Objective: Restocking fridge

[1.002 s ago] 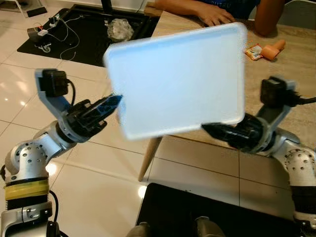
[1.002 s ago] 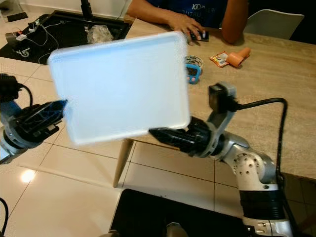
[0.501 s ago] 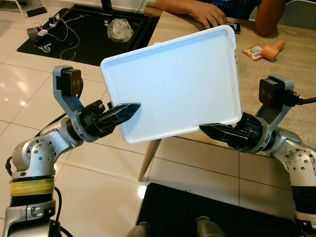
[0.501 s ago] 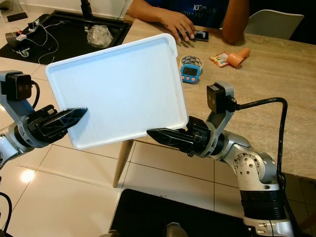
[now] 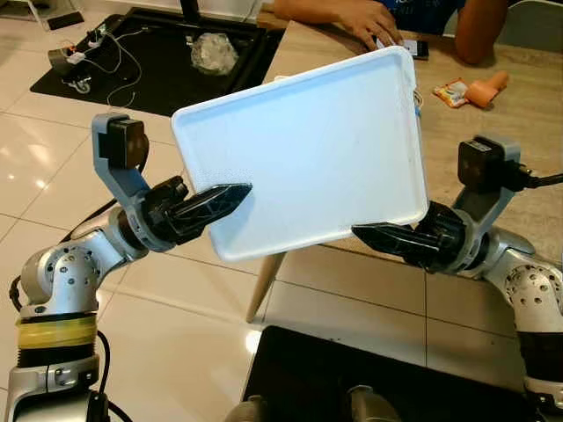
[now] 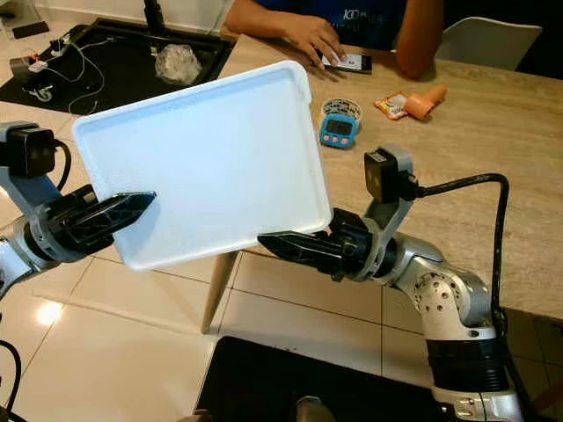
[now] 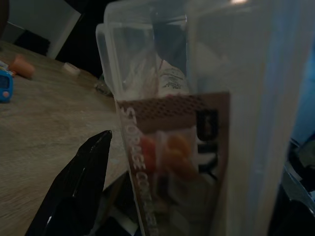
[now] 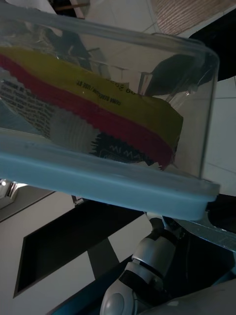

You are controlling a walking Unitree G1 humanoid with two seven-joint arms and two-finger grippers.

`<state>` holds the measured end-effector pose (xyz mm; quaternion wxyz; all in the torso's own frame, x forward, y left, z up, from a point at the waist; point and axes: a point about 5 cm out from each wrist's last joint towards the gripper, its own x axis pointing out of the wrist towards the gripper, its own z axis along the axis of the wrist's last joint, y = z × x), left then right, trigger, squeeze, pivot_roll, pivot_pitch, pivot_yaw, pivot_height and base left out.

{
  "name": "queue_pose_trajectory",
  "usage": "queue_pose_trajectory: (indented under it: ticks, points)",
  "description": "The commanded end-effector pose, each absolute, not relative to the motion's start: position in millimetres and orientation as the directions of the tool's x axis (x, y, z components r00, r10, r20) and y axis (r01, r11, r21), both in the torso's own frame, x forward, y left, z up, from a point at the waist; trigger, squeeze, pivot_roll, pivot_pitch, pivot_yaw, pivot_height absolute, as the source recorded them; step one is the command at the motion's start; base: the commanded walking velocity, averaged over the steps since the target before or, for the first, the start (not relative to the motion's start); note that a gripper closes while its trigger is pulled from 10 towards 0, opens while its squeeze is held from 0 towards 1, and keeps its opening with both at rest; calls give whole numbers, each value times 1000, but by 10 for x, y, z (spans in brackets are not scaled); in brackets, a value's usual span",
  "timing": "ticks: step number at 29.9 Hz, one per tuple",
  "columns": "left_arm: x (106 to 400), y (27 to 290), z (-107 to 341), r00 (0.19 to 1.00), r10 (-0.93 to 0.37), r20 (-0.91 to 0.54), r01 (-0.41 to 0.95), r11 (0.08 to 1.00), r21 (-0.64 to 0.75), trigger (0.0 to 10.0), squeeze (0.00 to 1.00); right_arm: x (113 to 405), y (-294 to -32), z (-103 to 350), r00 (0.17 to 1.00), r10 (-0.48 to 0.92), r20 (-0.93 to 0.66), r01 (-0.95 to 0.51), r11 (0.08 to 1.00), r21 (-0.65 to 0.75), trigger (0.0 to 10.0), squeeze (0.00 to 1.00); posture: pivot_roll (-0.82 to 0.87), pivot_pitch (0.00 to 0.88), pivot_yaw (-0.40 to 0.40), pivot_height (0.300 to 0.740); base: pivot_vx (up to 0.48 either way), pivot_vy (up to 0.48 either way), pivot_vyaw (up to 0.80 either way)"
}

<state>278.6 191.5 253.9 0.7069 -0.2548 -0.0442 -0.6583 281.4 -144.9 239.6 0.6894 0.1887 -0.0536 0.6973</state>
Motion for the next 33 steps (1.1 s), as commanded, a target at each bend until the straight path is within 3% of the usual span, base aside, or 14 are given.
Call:
queue_pose_trajectory:
  ticks: [1,2,3,4,13,19,20,22,23,24,25,26,27,33]
  points:
    - [2748,1946,2569,122,-918,378,953,2,-302,10000,0,2751,-1421,2476,-42,942,333,-987,-90,131,0,0,-43,180,7,740,0,0,0]
    - [2748,1946,2569,122,-918,378,953,2,-302,10000,0,2751,-1421,2476,-42,942,333,-987,-90,131,0,0,-43,180,7,740,0,0,0]
    - [2741,1946,2572,112,-915,387,952,-13,-305,2863,0,2752,-1420,2478,-43,943,331,-988,-89,126,0,0,-43,180,7,740,0,0,0]
    - [2743,1948,2572,111,-913,392,952,-15,-305,0,0,2757,-1422,2486,-40,943,331,-991,-80,107,0,0,-43,180,7,740,0,0,0]
    - [2707,1956,2578,80,-908,412,947,-60,-315,0,0,2800,-1426,2524,-24,935,353,-997,-48,59,0,0,-43,180,7,740,0,0,0]
    - [2703,1965,2576,90,-904,418,946,-54,-320,0,0,2904,-1407,2589,57,897,438,-998,47,34,0,0,-42,182,3,740,0,0,0]
    - [2703,1966,2577,91,-903,420,946,-53,-320,0,0,2919,-1402,2595,80,890,449,-997,74,32,5725,0,-42,182,3,740,0,0,0]
    - [2703,1966,2577,91,-903,420,946,-53,-320,0,0,2919,-1402,2595,80,890,449,-997,74,32,5725,0,-42,182,3,740,0,0,0]
    - [2702,1970,2576,94,-902,422,946,-51,-320,0,0,2964,-1404,2620,121,865,488,-993,111,50,10000,0,-43,182,3,740,0,0,0]
    - [2701,1973,2575,96,-900,425,946,-50,-321,0,0,2996,-1411,2648,146,837,528,-989,128,71,10000,0,-43,182,3,740,0,0,0]
    - [2702,1975,2577,99,-896,432,947,-48,-317,0,0,3023,-1425,2680,171,795,582,-985,136,104,10000,839,-42,183,1,740,0,0,0]
    - [2702,1975,2577,99,-896,432,947,-48,-317,0,0,3023,-1425,2680,171,795,582,-985,136,104,10000,839,-42,183,1,740,0,0,0]
    - [2706,1975,2585,102,-889,447,949,-47,-311,0,0,3036,-1429,2694,185,751,634,-982,125,139,10000,1000,-42,183,1,740,0,0,0]
    - [2716,1949,2599,105,-870,482,953,-50,-299,0,0,3058,-1304,2609,243,690,682,-966,110,234,10000,1000,-42,183,1,740,0,0,0]
